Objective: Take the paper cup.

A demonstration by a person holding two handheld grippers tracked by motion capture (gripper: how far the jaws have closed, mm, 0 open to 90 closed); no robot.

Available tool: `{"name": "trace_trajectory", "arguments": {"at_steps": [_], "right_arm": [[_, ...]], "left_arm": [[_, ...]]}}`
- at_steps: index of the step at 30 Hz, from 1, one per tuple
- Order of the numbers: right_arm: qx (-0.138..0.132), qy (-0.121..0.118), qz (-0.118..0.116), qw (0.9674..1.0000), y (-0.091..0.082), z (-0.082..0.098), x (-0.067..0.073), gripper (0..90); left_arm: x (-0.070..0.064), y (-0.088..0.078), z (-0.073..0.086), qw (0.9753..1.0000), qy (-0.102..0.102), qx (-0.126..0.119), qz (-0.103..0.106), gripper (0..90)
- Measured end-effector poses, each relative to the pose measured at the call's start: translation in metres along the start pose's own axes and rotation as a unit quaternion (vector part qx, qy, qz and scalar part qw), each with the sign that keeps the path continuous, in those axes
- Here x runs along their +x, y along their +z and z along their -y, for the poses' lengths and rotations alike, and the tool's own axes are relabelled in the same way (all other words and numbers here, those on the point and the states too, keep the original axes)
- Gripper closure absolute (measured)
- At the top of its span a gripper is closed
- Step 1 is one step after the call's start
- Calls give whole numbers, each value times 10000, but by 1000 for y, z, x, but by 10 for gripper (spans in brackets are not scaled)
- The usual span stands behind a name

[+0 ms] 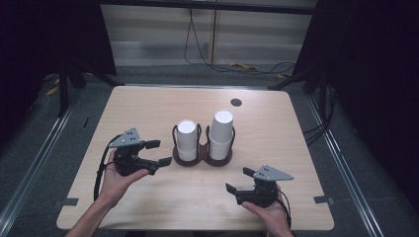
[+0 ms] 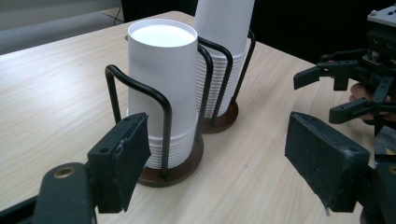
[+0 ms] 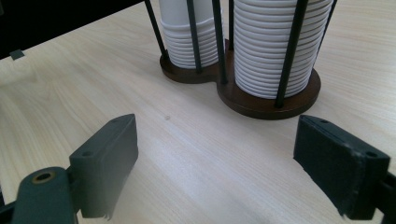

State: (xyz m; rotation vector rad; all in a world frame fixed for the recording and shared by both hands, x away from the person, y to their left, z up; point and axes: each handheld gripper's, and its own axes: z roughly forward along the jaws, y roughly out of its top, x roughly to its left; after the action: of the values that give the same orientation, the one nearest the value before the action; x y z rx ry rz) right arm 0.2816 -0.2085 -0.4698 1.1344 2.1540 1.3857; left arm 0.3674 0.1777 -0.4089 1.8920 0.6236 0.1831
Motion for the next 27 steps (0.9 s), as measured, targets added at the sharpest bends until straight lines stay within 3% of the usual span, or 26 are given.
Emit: {"name": "trace_trajectory", "arguments": {"at_steps": [6, 9, 12, 13, 18, 22, 27], "right_arm": [[38, 13, -23, 10000, 1, 0, 1, 139], [40, 27, -56, 10000, 1, 0, 0, 151], [52, 42, -57, 10000, 1, 0, -1, 151], [71, 36, -60, 10000, 1, 0, -1, 151], [84, 39, -60, 9999, 2, 0, -1, 151], [116, 46, -56, 9999, 2, 1, -2, 150], [117, 51, -68, 9999, 2, 1, -2, 151]], "left_arm": [[0, 2, -8, 10000, -30, -24, -74, 228], [2, 5, -13, 9999, -82, 100, 55, 236], [3, 6, -15, 9999, 59, 136, -22, 238], [2, 8, -17, 9997, 201, 59, -103, 251], [3, 10, -22, 9992, 369, 125, -109, 275], [9, 13, -28, 9996, 189, 179, 84, 228], [10, 17, -31, 9995, 210, 246, 10, 213]]}}
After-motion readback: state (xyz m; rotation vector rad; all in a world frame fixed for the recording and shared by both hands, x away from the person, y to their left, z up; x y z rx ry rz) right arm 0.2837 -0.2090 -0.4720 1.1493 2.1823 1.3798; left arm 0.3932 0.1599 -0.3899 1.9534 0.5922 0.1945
